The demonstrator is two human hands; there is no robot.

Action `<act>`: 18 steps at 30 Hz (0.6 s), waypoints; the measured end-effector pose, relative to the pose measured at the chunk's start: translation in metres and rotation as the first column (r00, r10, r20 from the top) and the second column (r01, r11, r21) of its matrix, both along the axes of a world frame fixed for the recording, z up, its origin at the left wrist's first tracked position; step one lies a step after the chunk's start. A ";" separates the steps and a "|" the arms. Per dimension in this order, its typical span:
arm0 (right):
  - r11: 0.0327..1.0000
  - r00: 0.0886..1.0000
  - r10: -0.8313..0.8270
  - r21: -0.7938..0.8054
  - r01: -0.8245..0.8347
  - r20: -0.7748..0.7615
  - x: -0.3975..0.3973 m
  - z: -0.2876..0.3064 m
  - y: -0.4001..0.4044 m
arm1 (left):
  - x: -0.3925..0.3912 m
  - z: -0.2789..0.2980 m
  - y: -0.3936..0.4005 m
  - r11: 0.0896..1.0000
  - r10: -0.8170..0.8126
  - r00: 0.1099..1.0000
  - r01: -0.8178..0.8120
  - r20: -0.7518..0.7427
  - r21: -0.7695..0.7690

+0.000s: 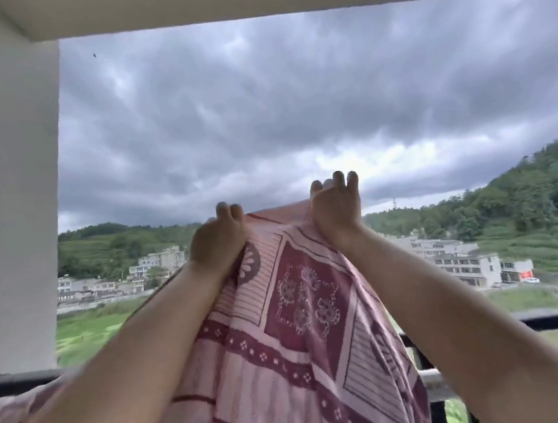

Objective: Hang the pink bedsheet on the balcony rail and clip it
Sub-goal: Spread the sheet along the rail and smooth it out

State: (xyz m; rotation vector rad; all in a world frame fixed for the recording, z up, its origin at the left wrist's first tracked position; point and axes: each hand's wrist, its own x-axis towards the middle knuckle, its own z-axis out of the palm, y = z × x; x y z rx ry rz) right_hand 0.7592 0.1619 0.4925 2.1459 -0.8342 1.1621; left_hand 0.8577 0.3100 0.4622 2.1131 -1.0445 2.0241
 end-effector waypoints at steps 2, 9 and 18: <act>0.999 0.985 -0.002 0.037 0.008 -0.172 0.010 -0.024 -0.002 | 0.012 -0.026 -0.011 0.996 0.005 0.981 0.014 -0.195 0.092; 0.782 0.761 0.547 0.539 -0.315 -0.348 -0.093 -0.113 0.029 | 0.020 -0.068 -0.043 0.910 -0.126 0.601 0.386 -0.789 0.149; 0.783 0.781 0.617 0.031 -0.622 0.096 -0.126 -0.202 0.028 | -0.022 -0.065 -0.011 0.724 -0.380 0.505 0.683 -0.775 0.091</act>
